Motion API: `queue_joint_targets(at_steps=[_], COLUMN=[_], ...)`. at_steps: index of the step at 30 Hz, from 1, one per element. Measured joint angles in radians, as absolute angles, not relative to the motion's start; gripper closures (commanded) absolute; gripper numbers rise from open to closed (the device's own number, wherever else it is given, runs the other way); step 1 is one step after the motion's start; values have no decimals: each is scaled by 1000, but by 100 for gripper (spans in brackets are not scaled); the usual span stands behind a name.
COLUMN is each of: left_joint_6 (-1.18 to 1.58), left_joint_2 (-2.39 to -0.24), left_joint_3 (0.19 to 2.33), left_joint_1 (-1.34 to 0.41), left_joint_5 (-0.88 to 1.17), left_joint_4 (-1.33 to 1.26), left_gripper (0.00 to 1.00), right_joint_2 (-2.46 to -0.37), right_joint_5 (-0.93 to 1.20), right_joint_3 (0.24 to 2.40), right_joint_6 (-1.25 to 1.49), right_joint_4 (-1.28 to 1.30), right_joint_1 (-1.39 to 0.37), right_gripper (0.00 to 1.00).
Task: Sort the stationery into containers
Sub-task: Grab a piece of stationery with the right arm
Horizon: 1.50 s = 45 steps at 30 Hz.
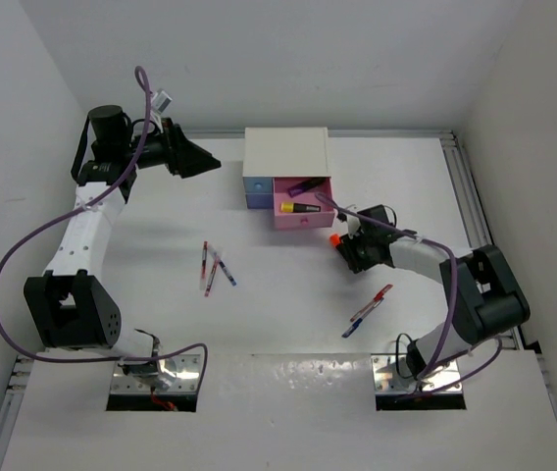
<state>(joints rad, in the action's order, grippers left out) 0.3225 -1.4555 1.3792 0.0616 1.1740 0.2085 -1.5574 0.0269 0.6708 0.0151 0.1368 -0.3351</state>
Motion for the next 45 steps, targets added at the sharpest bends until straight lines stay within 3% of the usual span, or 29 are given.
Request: queue_joint_targets(at_steps=[7, 11, 15, 19, 21, 24, 29, 36, 41, 45], left_joint_6=[331, 331, 331, 334, 337, 342, 342, 341, 340, 335], left_joint_2=[-1456, -1455, -1455, -1452, -1452, -1452, -1452, -1452, -1452, -1452], left_joint_3=[1379, 1379, 1379, 1379, 1379, 1379, 1379, 1379, 1379, 1380], left_joint_1=[62, 63, 63, 63, 63, 63, 63, 63, 63, 63], left_joint_5=[1180, 1180, 1180, 1180, 1180, 1180, 1180, 1180, 1180, 1180], left_joint_4=[206, 207, 207, 207, 207, 207, 207, 208, 210, 219], left_gripper=[29, 29, 29, 29, 29, 29, 29, 29, 29, 29], right_joint_2=[-1541, -1494, -1423, -1391, -1396, -1429, -1497, -1584, -1629, -1616], right_joint_5=[37, 49, 58, 60, 54, 52, 52, 49, 43, 39], right_joint_3=[665, 643, 612, 610, 616, 642, 682, 729, 775, 764], right_joint_6=[18, 19, 36, 78, 96, 110, 131, 152, 170, 180], right_joint_4=[170, 203, 222, 230, 241, 247, 241, 234, 263, 267], right_joint_1=[-329, -329, -330, -331, -335, -336, -336, -336, -336, -336], right_gripper=[92, 99, 91, 60, 50, 44, 45, 59, 90, 99])
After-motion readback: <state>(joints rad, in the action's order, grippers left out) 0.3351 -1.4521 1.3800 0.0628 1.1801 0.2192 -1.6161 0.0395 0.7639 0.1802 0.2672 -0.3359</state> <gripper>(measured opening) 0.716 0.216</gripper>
